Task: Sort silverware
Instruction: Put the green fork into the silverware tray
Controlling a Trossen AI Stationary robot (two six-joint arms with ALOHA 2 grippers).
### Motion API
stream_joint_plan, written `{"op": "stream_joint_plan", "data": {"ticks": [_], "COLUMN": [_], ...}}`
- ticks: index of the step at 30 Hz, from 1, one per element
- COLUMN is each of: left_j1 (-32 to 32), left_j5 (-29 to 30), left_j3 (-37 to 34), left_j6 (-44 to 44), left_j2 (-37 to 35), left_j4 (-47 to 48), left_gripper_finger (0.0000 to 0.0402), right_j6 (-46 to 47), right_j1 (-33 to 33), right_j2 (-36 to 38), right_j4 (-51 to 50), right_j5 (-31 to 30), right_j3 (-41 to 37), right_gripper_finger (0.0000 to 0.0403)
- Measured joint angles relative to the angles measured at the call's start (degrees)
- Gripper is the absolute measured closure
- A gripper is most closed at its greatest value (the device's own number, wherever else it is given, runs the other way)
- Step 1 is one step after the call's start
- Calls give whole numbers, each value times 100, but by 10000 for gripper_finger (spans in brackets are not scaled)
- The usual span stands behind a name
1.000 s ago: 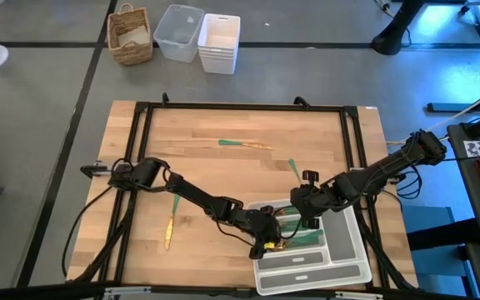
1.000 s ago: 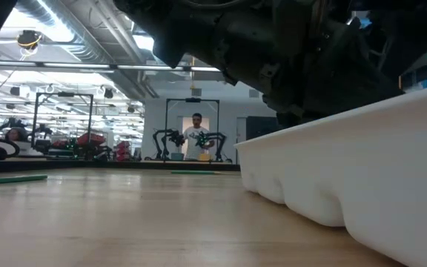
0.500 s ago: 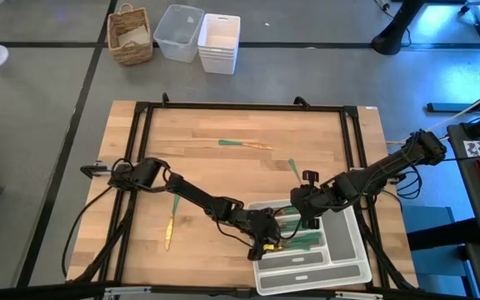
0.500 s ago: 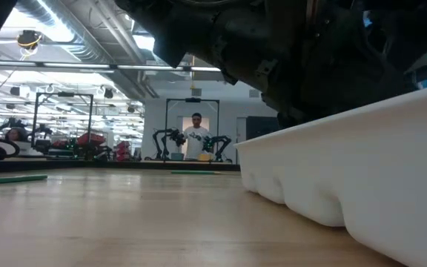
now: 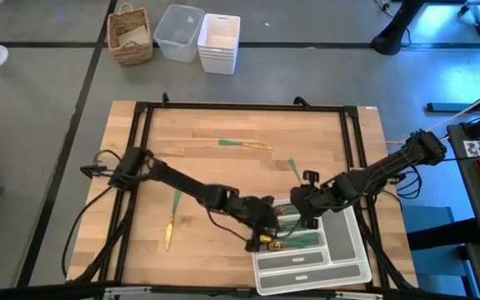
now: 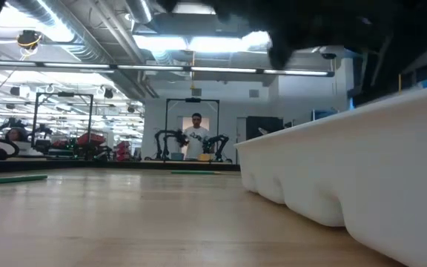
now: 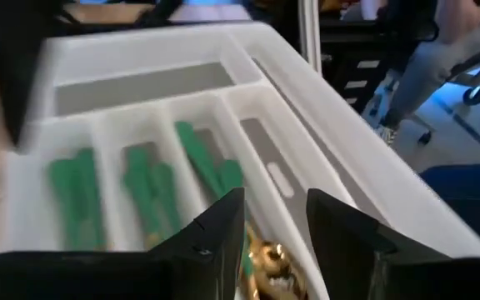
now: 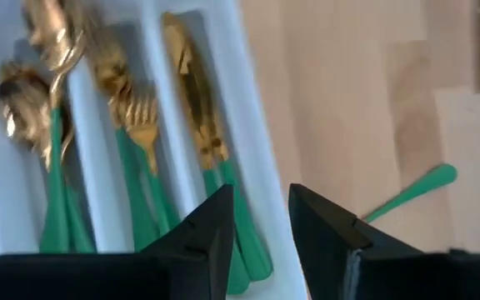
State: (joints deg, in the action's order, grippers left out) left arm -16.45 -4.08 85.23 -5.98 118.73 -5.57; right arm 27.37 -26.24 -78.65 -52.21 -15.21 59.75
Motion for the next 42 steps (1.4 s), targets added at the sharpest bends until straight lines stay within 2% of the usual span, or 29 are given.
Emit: {"op": "stream_joint_plan", "data": {"ticks": [3, 7, 14, 19, 25, 31, 37, 42], "left_j1": [79, 210, 670, 1209, 1890, 2533, 2895, 2865], "left_j5": [8, 17, 104, 156, 192, 186, 182, 170], "left_j3": [13, 9, -47, -53, -59, -59, -57, -58], "left_j6": [0, 39, 514, 963, 1540, 1688, 1634, 1499], "left_j2": [-580, -1238, -1937, -1930, -1731, -1656, -1825, -1987], "left_j4": [1162, 2569, 3638, 4047, 4271, 4446, 5503, 6304], "left_gripper_finger": [276, 276, 276, 276, 276, 276, 276, 276], "right_j6": [396, 478, 367, 284, 212, 210, 89, 1029], "right_j1": [0, 35, 528, 859, 904, 907, 911, 1309], "right_j2": [2, 2, 2, 2, 8, 70, 72, 72], "right_j4": [19, 60, 381, 480, 393, 374, 393, 369], "right_j5": [-311, -670, -657, -340, -213, -221, -638, -799], "right_j3": [0, 0, -2, -2, -2, -4, -4, -4], "right_gripper_finger": [283, 283, 283, 283, 283, 283, 283, 283]}}
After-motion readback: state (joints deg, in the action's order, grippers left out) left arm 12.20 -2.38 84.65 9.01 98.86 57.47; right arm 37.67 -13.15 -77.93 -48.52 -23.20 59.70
